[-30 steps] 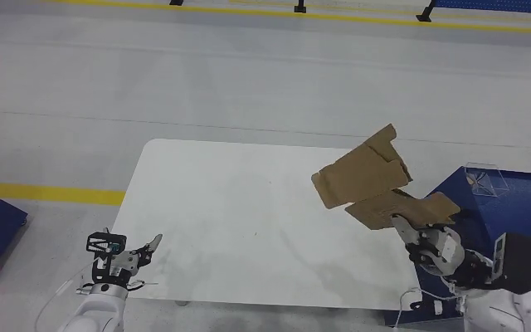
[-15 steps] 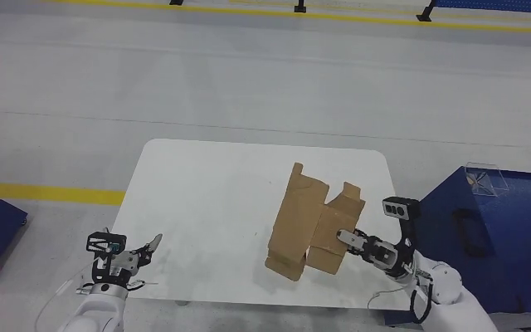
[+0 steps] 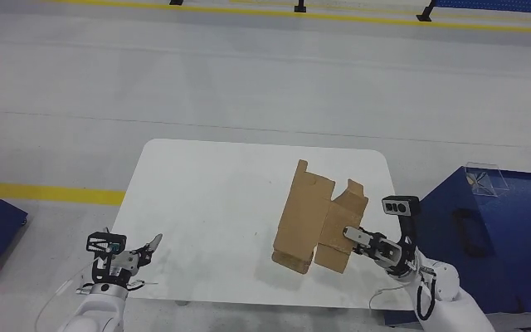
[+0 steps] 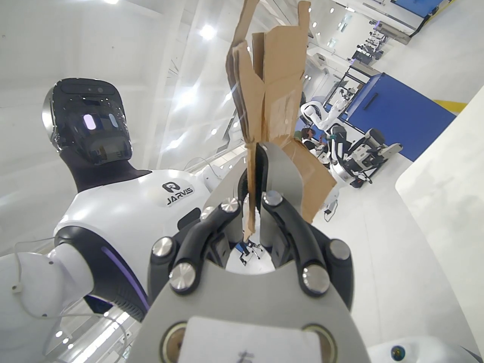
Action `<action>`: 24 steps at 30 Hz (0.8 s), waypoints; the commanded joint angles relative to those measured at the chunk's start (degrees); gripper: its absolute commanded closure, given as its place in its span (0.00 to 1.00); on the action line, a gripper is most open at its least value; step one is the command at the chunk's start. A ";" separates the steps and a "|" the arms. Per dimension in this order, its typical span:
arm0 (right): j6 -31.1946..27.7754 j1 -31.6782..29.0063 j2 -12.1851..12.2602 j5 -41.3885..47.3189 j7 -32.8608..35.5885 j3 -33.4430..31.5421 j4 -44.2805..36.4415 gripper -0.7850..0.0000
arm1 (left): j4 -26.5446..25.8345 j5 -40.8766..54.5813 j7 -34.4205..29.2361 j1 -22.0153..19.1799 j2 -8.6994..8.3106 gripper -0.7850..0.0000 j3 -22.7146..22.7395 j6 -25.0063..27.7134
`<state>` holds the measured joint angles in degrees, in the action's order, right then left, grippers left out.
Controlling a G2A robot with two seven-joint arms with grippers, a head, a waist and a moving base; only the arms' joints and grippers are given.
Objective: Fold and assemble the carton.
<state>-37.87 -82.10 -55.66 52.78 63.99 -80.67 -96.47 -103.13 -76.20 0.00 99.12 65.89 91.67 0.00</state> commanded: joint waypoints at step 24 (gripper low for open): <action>91.52 3.93 -4.10 87.93 -13.50 18.30 14.08 1.00 | 0.00 0.00 0.00 0.00 0.00 0.00 0.00 0.00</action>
<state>51.47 -78.47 -59.49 138.15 52.65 -63.82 -83.66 -103.13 -76.20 0.00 99.12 65.89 91.67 0.00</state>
